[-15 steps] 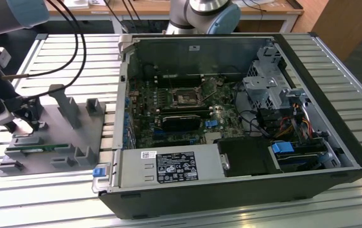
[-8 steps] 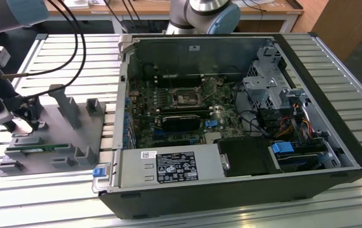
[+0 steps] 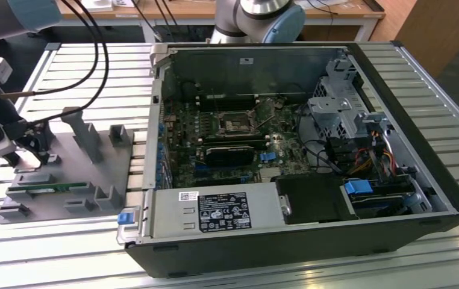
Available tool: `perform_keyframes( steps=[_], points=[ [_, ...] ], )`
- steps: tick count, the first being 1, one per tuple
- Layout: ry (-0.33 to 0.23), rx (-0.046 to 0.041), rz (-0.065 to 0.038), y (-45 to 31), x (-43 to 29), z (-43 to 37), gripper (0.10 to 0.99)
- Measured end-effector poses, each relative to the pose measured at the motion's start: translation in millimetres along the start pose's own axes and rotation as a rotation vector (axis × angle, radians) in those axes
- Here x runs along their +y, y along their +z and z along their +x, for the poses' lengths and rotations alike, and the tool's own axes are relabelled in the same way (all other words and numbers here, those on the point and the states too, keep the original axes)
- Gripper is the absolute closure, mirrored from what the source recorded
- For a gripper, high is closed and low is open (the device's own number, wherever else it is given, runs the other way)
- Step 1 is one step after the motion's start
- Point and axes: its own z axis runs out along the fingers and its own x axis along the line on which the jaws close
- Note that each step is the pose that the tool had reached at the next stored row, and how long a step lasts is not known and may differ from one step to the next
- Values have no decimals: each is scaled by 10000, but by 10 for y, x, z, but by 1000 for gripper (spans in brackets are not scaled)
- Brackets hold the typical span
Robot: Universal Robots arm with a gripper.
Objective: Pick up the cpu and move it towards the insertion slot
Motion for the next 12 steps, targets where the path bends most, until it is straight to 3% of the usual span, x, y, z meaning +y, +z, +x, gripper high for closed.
perform_keyframes(
  steps=[12],
  points=[
    [0, 0, 0, -25, 1, 0, 541]
  ],
)
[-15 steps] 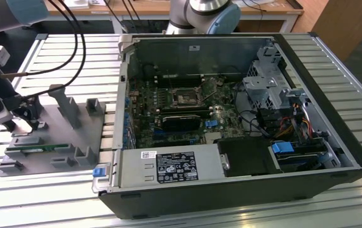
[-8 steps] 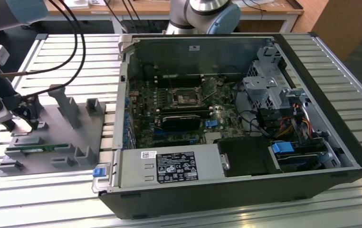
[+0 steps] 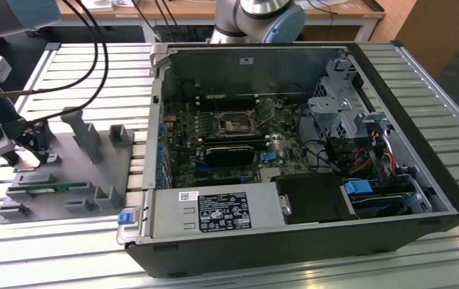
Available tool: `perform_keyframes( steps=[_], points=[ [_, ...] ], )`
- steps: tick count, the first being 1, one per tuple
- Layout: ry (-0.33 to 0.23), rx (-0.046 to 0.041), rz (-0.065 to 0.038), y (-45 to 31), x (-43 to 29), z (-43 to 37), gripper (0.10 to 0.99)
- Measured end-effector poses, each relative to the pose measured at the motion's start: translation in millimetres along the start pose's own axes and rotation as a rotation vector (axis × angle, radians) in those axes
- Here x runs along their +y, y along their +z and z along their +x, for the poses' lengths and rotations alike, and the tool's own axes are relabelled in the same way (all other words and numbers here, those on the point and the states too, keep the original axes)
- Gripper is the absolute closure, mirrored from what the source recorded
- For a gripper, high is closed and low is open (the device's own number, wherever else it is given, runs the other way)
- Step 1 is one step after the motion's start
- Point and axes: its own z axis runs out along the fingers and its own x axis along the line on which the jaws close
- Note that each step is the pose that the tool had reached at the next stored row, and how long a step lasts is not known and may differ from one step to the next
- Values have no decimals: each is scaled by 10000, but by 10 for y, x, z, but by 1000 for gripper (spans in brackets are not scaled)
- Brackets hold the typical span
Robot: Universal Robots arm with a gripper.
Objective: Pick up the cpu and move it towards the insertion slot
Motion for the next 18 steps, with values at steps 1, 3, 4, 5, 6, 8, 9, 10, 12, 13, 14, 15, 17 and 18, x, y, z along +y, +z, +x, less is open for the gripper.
perform_keyframes(
  steps=[1, 3, 4, 5, 6, 8, 9, 10, 12, 13, 14, 15, 17, 18],
  points=[
    [0, 0, 0, -2, 0, 0, 541],
    [0, 1, 1, -9, 1, 0, 541],
    [0, 2, 1, -13, 2, 0, 541],
    [1, 1, 1, -17, 2, 0, 541],
    [0, 1, 0, -20, 3, 0, 541],
    [1, 0, 0, -26, 3, 0, 541],
    [0, 0, 0, -29, 4, 0, 541],
    [0, 1, 1, -31, 4, 0, 541],
    [0, -1, 0, -35, 5, 0, 541],
    [0, 0, 0, -37, 5, 0, 541],
    [0, 1, 1, -39, 5, 0, 541],
    [0, 0, 0, -41, 5, 0, 541],
    [0, 0, 0, -45, 6, 0, 541],
    [0, 0, 0, -46, 6, 0, 541]
  ],
)
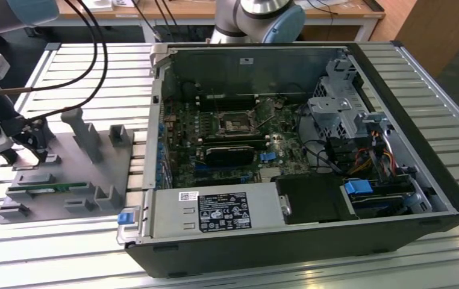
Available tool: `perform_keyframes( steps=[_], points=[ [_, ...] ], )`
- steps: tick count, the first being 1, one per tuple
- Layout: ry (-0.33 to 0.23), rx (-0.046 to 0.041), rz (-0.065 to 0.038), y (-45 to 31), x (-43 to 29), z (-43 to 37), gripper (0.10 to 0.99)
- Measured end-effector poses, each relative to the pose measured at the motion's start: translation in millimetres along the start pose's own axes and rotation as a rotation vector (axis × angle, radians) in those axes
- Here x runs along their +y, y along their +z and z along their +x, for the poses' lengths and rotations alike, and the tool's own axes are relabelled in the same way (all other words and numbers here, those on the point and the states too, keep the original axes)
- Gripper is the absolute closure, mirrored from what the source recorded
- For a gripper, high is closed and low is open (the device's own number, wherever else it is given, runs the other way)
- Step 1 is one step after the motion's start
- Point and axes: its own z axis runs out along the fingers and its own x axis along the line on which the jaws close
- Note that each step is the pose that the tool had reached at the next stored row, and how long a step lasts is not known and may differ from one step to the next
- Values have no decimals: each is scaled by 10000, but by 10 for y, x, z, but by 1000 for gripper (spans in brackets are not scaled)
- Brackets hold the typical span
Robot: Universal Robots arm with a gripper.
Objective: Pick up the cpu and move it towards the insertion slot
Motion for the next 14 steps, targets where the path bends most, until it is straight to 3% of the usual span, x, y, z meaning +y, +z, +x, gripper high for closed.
perform_keyframes(
  steps=[14],
  points=[
    [0, 1, 1, -31, 6, 0, 541]
  ],
)
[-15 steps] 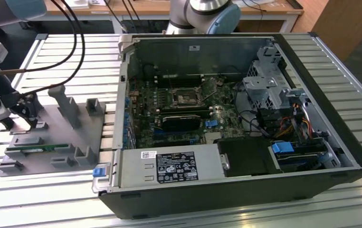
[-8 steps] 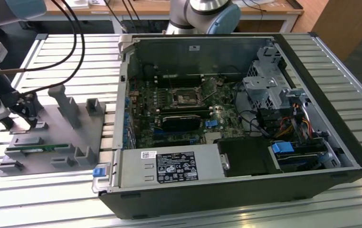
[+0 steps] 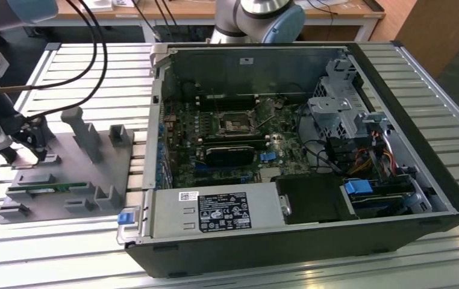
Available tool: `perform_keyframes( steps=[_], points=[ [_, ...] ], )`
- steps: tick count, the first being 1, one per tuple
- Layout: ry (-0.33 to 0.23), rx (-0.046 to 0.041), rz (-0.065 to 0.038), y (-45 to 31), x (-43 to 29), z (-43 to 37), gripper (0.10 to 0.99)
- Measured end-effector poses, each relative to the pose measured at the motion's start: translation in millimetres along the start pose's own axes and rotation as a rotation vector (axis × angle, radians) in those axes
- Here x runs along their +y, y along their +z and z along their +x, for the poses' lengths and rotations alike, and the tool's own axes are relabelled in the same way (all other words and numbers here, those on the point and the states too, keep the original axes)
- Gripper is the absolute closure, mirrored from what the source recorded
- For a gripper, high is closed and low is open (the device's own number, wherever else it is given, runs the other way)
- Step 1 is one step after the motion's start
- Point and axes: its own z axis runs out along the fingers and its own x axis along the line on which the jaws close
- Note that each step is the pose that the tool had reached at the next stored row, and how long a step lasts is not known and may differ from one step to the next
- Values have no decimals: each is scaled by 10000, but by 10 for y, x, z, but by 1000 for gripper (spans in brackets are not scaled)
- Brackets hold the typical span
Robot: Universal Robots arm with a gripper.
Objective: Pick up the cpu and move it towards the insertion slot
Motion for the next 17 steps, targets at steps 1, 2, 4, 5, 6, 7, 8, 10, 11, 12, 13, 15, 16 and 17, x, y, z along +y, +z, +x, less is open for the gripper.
perform_keyframes(
  steps=[1, 2, 4, 5, 6, 7, 8, 10, 11, 12, 13, 15, 16, 17],
  points=[
    [0, 0, 0, -3, 1, 0, 541],
    [1, 0, 0, -7, 2, 0, 541],
    [0, 0, 0, -14, 4, 0, 541],
    [0, -1, -1, -16, 4, 0, 541],
    [0, -2, -1, -18, 4, 0, 541],
    [0, 1, 0, -24, 4, 0, 541],
    [0, 3, 2, -31, 4, 1, 541],
    [0, 0, 0, -41, 4, 0, 541],
    [0, -2, -1, -45, 5, 0, 541],
    [0, -1, -1, -50, 5, 0, 541],
    [0, 1, 1, -57, 5, 0, 541],
    [0, 1, 1, -71, 6, 0, 541],
    [0, 0, 1, -78, 6, 0, 541],
    [0, -1, 2, -84, 7, 0, 541]
  ],
)
